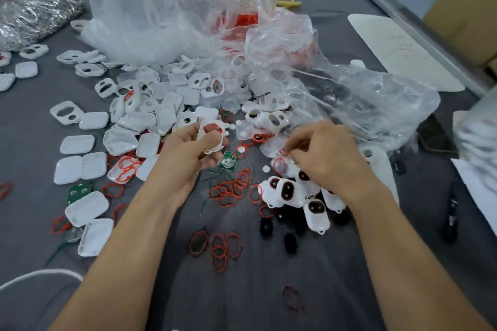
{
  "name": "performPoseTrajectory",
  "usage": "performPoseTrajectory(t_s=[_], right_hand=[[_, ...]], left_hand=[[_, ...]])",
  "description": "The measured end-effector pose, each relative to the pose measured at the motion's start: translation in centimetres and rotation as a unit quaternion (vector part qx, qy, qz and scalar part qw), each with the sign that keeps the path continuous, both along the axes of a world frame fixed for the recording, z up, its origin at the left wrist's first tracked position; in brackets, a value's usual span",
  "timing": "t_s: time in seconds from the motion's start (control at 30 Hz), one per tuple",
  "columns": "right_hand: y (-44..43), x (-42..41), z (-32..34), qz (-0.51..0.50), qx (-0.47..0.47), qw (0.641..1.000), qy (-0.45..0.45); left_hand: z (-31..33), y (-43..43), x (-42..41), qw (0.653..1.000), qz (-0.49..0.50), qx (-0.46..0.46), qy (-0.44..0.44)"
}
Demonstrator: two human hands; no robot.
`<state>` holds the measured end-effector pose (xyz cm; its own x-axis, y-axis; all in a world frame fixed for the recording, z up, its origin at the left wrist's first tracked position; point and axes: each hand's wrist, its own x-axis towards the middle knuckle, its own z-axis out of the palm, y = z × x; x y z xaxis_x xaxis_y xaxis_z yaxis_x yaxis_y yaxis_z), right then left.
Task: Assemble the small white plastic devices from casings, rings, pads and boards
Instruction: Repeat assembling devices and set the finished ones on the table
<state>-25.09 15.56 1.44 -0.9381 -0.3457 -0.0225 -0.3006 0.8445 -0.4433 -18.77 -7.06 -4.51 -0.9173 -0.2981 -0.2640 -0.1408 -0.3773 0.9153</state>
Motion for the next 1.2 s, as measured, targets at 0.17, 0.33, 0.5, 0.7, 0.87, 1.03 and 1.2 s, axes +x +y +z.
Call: performPoseTrajectory(t_s=[0.17, 0.33, 0.5, 0.7, 0.87, 1.03, 1.2], right_hand=[[0.0, 5.5, -0.1, 0.089, 0.034, 0.991, -0.099], [-1.1, 8.2, -1.9, 0.093, 0.090, 0.981, -0.145], [-1.3, 9.2, -2.9, 0.073, 0.060, 0.990, -0.102], [-1.1, 8.9, -4.1, 0.030, -0.063, 0.995, -0.076], [-1.5, 8.0, -3.6, -0.095, -0.397, 0.897, -0.169], [-4.1, 7.0, -2.7, -0.072, -0.459, 0.870, -0.163], [-5.2, 7.3, -2.4, -0.109, -0.418, 0.893, -0.128]], left_hand=[[-0.7, 0.0, 0.8, 0.997, -0.052, -0.054, 0.028], [-1.0, 0.7, 0.6, 0.992, -0.041, -0.113, 0.038], [-1.0, 0.9, 0.6, 0.993, -0.021, -0.115, 0.021], [-0.6, 2.1, 1.8, 0.985, 0.014, -0.174, 0.000], [-0.7, 4.4, 4.8, 0.989, 0.042, -0.145, -0.002], [-0.8, 6.6, 6.0, 0.987, 0.057, -0.149, -0.012], [-0.6, 7.4, 6.3, 0.992, 0.026, -0.124, -0.028]])
